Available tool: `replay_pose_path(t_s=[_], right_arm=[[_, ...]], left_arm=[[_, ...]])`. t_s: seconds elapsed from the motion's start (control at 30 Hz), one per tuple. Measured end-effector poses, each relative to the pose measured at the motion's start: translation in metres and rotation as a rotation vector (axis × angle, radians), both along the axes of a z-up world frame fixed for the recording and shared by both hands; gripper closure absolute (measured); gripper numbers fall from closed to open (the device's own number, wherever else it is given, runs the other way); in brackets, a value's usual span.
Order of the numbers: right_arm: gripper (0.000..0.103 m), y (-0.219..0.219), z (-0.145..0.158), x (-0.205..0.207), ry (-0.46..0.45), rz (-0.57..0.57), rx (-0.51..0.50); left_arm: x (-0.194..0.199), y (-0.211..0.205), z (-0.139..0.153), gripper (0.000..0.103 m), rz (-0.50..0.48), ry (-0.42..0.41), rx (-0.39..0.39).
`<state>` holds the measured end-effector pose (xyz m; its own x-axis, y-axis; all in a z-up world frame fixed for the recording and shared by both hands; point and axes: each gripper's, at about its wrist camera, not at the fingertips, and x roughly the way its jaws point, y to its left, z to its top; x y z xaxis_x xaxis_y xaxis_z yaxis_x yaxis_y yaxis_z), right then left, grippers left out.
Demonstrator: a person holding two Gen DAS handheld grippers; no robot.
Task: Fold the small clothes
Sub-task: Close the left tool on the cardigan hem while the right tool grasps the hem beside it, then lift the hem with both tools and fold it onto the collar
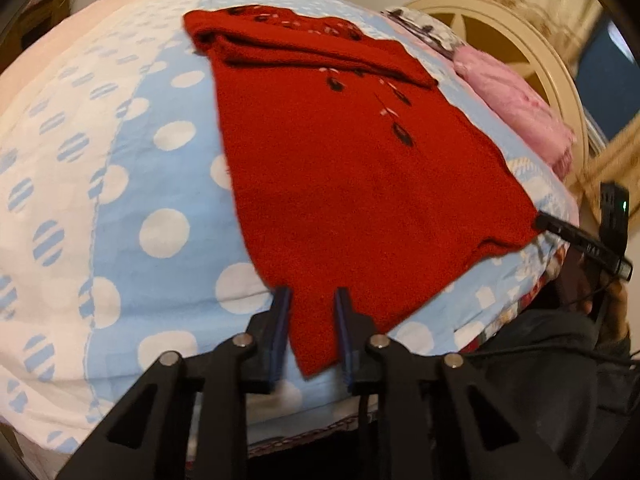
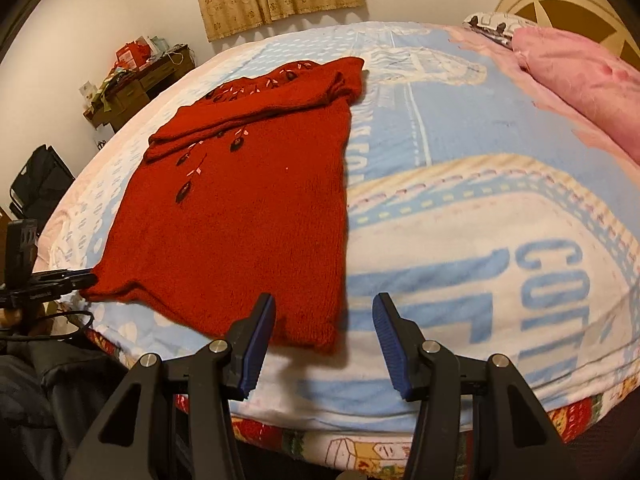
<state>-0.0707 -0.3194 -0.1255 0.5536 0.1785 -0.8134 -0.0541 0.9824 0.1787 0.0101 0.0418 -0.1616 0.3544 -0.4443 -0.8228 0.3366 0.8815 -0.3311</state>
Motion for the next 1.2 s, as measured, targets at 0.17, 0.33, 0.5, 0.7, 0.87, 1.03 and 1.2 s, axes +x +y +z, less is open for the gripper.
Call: replay_pose_path(t_s=[0.17,0.33,0.5,0.7,0.87,1.03,1.2], right_arm=[[0.051,0.006,0.0,-0.002,0.014,0.038,0.044],[0.075,0.014,-0.008,-0.003,0.016,0.057,0.021],[0.094,0.005,0.003,-0.007,-0.038,0.055,0.118],[0.095,0.0,0.011,-0.009,-0.078,0.055,0.203],[0.095,-0.001,0.024,-0.011,-0.126,0.075,0.308],[0.095,-0.008,0.038,-0.007,-0.173,0.072,0.41],[0.095,-0.017,0.047,-0.006,-0.197,0.061,0.458]], left_arm=[[0.005,0.003,-0.001,0.085,-0.001,0.009,-0.042],[0.007,0.011,-0.003,0.095,0.001,0.024,-0.112],[0.002,0.013,0.015,0.096,-0.022,-0.054,-0.155],[0.007,0.034,0.032,0.096,0.0,-0.121,-0.232],[0.008,0.032,0.036,0.096,-0.017,-0.134,-0.28],[0.01,0.03,0.047,0.096,-0.034,-0.179,-0.254],[0.014,0.045,0.062,0.096,-0.023,-0.231,-0.267]])
